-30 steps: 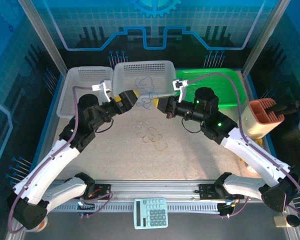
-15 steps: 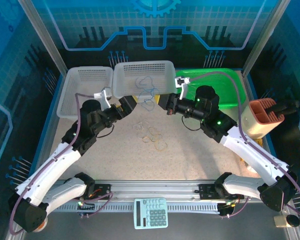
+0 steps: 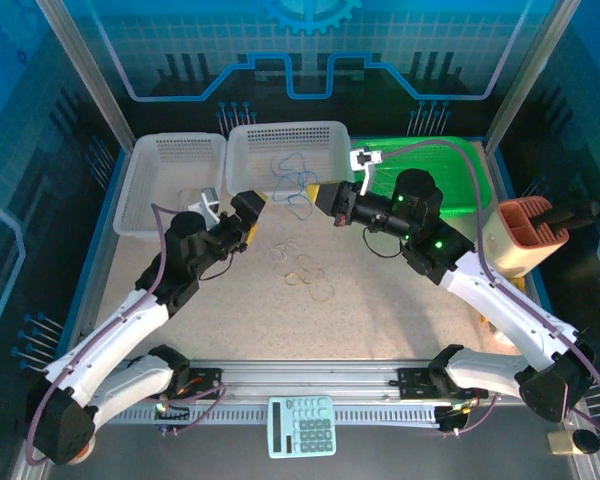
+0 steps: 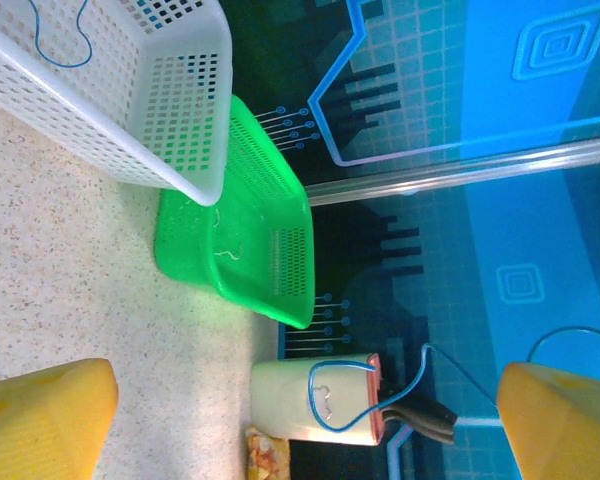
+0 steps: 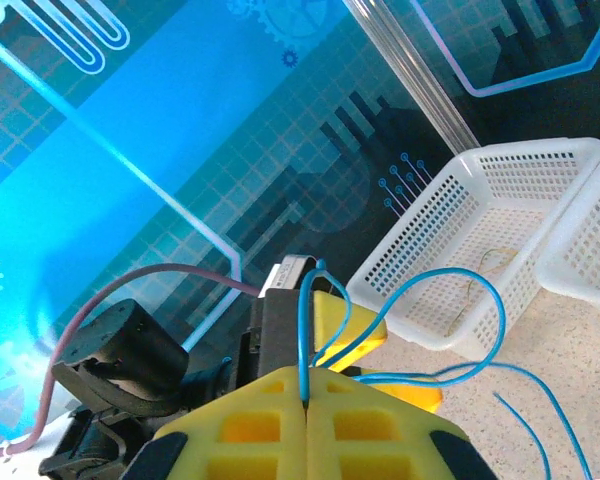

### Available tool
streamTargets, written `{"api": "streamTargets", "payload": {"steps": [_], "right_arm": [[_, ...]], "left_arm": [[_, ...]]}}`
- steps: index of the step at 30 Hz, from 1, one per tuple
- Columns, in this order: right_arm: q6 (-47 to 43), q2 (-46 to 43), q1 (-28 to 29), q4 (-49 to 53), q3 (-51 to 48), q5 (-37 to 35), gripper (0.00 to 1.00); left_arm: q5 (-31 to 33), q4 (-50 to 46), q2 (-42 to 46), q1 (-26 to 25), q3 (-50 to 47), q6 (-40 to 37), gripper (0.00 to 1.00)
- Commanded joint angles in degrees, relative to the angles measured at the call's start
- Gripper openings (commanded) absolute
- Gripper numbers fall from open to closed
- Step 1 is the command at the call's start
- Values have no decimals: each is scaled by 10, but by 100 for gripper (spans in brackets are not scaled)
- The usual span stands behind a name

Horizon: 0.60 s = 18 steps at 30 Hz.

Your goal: Untangle the cables

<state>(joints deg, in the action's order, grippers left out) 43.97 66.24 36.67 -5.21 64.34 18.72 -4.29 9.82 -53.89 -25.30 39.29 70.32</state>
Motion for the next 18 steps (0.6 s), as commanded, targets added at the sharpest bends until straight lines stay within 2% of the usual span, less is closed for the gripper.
{"api": "streamTargets", "payload": {"steps": [1, 13, 18], "right_arm": [[13, -1, -6, -28, 19, 13, 0], [20, 10, -5, -43, 24, 17, 0], [23, 13, -4, -46, 22, 17, 0]], "left_arm": [[0, 64, -11, 5, -17, 39, 96], [-38, 151, -69, 5, -27, 57, 80], [-54, 178, -92, 3, -26, 64, 79]]}}
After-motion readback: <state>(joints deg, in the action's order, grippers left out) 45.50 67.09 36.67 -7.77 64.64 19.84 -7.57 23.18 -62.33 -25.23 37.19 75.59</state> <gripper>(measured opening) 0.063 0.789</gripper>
